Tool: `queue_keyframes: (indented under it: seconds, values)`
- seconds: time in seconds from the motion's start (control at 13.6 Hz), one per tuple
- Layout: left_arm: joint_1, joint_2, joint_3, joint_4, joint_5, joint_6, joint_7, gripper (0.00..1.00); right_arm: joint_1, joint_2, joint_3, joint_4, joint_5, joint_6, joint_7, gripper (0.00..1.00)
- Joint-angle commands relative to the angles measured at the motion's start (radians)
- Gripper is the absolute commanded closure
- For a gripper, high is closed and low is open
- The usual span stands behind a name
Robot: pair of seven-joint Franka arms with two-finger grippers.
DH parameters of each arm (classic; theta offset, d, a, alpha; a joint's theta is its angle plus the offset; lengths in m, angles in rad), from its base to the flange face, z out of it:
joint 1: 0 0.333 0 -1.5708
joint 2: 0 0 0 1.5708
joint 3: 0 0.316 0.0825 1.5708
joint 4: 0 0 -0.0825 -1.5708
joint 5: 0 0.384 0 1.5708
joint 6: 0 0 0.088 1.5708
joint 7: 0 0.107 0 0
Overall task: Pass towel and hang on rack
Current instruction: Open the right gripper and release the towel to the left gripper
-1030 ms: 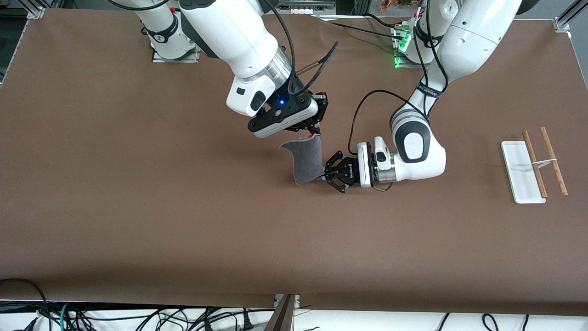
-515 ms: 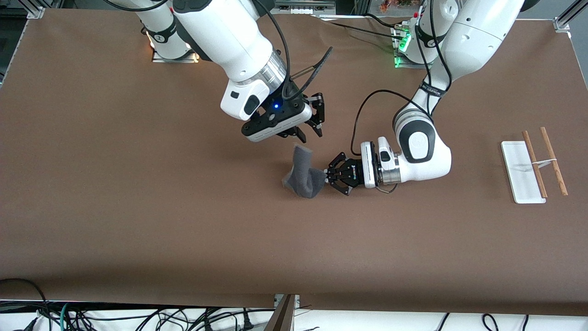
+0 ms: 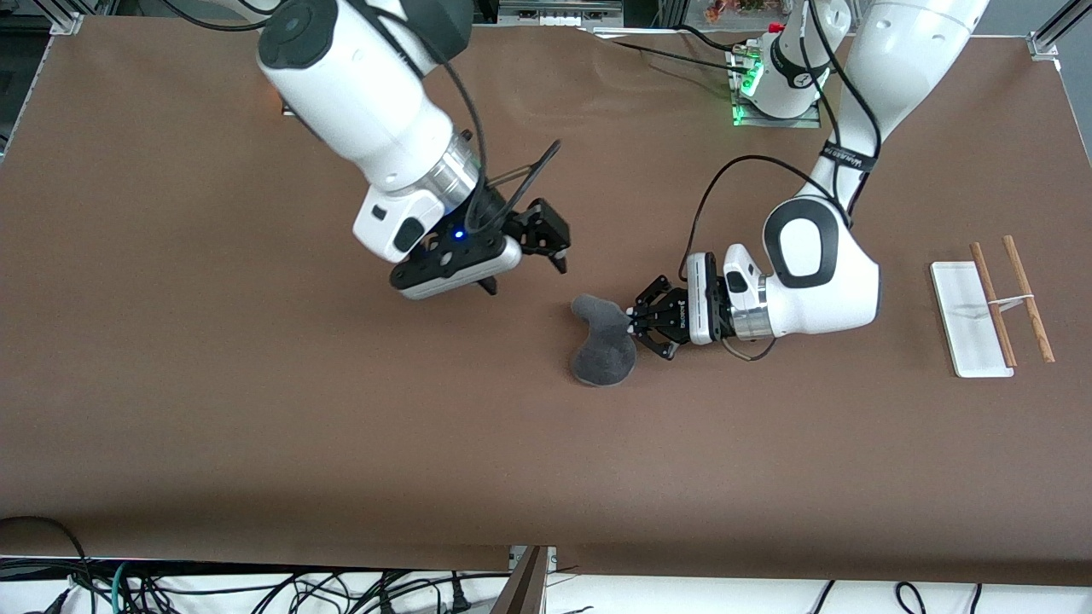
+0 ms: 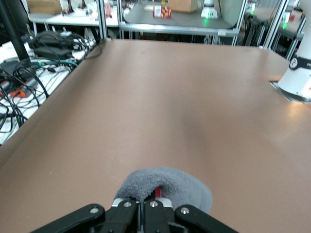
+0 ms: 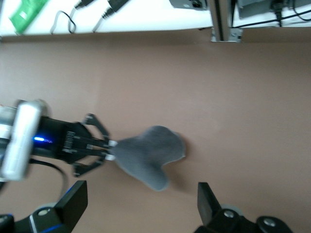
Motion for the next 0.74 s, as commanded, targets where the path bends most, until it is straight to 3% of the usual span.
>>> queue_keyframes:
  seconds: [0.0, 0.29, 0.66]
  values:
    - [0.011, -0.044, 0.005, -0.001, 0.158, -0.044, -0.107, 1.0, -0.072, -0.013, 0.006, -0.04, -0.017, -0.068, -0.063, 0.0]
    - [0.054, -0.064, 0.024, 0.085, 0.44, -0.201, -0.247, 1.0, -0.133, -0.047, 0.006, -0.085, -0.115, -0.257, -0.123, 0.0]
    - [0.171, -0.048, 0.027, 0.237, 0.773, -0.455, -0.27, 1.0, -0.286, -0.201, 0.005, -0.281, -0.132, -0.32, -0.211, 0.0]
